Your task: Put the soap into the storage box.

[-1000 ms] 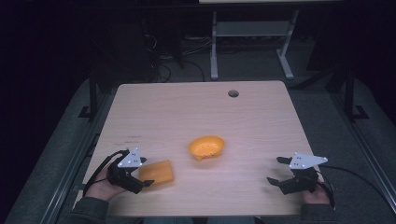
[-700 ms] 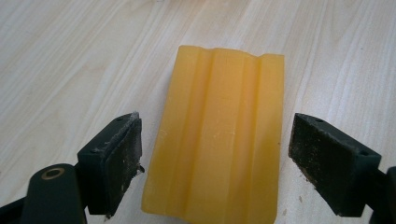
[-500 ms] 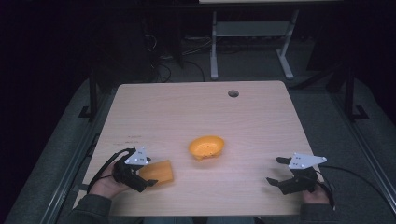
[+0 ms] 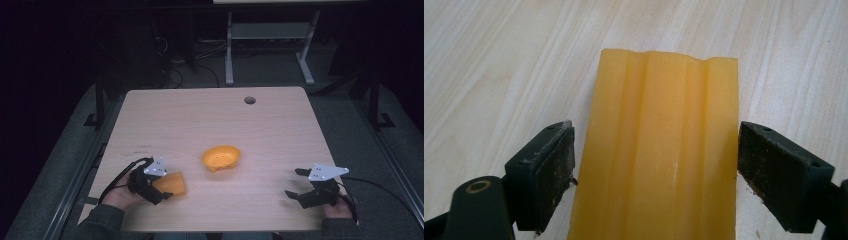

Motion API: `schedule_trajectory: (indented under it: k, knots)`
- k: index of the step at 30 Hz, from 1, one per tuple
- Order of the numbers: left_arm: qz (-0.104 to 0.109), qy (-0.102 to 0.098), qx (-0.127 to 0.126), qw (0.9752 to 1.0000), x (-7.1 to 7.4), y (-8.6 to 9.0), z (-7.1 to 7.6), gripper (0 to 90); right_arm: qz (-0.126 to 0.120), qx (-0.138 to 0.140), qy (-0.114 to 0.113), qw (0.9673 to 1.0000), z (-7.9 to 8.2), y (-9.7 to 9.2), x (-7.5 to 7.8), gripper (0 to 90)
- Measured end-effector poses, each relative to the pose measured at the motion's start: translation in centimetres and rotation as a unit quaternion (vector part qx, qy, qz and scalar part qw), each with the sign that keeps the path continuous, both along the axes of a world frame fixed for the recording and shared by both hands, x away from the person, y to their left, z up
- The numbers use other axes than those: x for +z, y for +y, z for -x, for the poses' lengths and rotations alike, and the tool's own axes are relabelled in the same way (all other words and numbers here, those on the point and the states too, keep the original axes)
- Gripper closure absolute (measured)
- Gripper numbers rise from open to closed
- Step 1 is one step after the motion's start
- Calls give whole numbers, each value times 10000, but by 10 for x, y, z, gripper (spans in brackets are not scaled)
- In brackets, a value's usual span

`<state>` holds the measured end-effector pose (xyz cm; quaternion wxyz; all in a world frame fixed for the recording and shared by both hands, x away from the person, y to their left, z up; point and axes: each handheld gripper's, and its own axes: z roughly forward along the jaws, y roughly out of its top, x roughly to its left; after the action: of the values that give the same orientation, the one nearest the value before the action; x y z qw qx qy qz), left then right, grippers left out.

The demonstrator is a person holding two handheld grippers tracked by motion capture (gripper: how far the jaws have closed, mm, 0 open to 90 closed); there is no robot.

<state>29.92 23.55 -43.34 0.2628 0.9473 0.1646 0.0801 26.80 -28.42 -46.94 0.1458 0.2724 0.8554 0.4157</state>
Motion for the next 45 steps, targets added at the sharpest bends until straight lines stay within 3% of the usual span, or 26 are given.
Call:
schedule_trajectory:
  k: [19, 24, 45]
  knots:
    - [-219, 72, -17, 9997, -11, -7, -3, 159, 20, 21, 23, 10000, -1, 1, -1, 137]
    - [-266, 175, -33, 9995, -14, -8, -5, 164, 32, 33, 19, 10000, -1, 1, -1, 137]
    - [-299, 311, -77, 9990, -15, -10, -7, 185, 39, 48, 22, 10000, -1, 1, -1, 137]
